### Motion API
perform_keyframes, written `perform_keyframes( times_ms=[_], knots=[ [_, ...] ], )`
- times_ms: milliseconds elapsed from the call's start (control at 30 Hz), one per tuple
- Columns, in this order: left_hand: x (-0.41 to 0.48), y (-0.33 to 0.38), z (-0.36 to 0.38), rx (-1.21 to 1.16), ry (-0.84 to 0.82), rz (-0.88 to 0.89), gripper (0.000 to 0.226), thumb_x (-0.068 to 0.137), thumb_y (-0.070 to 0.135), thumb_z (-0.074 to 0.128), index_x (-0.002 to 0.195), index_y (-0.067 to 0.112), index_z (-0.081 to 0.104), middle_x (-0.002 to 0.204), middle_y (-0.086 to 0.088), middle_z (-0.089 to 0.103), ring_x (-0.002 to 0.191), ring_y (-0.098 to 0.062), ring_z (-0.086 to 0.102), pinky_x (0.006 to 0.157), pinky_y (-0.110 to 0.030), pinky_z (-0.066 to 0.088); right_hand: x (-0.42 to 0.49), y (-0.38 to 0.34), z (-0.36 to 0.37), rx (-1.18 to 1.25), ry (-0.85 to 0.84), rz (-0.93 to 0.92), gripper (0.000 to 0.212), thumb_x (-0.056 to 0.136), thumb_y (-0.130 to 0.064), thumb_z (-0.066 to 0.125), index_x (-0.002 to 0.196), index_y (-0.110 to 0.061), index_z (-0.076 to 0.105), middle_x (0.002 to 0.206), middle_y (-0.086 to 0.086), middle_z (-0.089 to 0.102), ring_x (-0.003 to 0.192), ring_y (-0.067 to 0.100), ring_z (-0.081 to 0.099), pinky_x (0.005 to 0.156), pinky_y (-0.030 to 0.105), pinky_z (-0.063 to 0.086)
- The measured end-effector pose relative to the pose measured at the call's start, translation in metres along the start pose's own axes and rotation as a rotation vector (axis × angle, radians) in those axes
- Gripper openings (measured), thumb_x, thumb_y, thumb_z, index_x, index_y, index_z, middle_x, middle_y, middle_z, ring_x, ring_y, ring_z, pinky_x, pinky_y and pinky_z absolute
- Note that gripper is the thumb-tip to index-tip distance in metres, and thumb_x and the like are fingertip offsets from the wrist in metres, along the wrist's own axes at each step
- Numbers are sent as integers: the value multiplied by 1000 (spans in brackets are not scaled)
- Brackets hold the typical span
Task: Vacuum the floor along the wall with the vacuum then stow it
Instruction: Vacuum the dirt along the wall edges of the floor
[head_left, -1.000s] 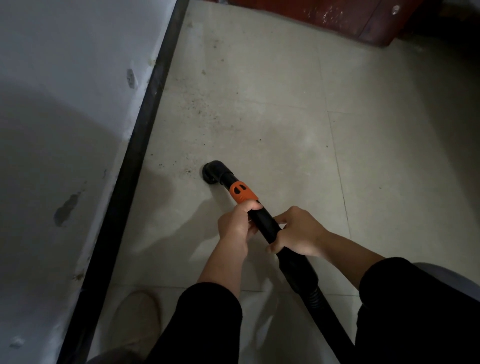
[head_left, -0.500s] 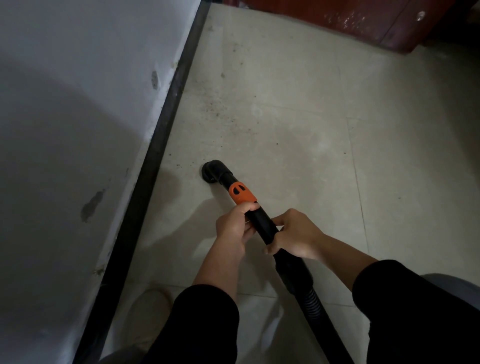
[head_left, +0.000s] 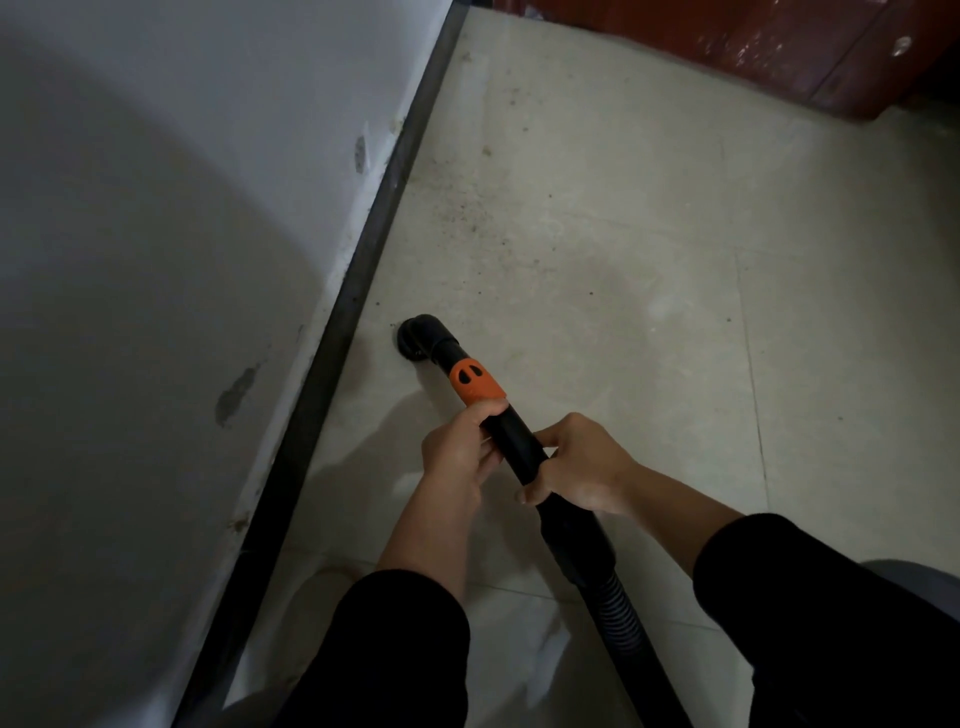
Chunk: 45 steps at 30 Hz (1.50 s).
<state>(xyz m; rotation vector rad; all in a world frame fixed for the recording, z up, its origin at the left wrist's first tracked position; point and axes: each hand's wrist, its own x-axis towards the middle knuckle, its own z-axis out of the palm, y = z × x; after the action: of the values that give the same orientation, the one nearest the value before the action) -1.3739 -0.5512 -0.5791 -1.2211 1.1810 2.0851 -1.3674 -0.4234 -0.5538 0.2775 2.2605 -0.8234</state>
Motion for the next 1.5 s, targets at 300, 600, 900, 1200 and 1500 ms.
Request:
perform_keyframes(
  times_ms=[300,600,900,1200,1500],
  knots=[
    [1,17,-13,0,11,33,15,81,12,73,92,6,64,85,-7,69,74,-13,66,52,-19,49,10,-20,4,-64,-22,-49,41,60,-17,85,100,-11,76,81,9,72,74,22,70,78,40,59],
    [6,22,-25,-44,57,59,25,80,14,74,102,6,65,88,-6,69,76,-12,66,54,-18,51,21,-32,12,-84,-52,-92,44,62,-17,84,104,-9,74,82,10,72,75,23,69,77,39,59],
    [16,23,-29,-25,59,71,24,81,16,73,100,5,66,92,-8,71,81,-14,69,61,-20,54,27,-34,18,-126,-10,-122,42,61,-20,84,101,-15,75,77,6,72,69,19,69,73,39,59],
    [36,33,-27,19,16,102,16,84,18,70,96,8,66,96,-9,70,85,-15,68,67,-22,53,36,-42,18,-149,46,-137,39,64,-20,80,102,-15,73,78,7,71,69,21,68,68,35,58],
    [55,50,-20,62,-43,108,24,87,20,68,106,5,65,101,-11,70,90,-18,68,74,-25,53,54,-50,14,-152,99,-120,40,65,-24,79,103,-18,72,74,2,65,67,19,65,65,32,56]
  ],
)
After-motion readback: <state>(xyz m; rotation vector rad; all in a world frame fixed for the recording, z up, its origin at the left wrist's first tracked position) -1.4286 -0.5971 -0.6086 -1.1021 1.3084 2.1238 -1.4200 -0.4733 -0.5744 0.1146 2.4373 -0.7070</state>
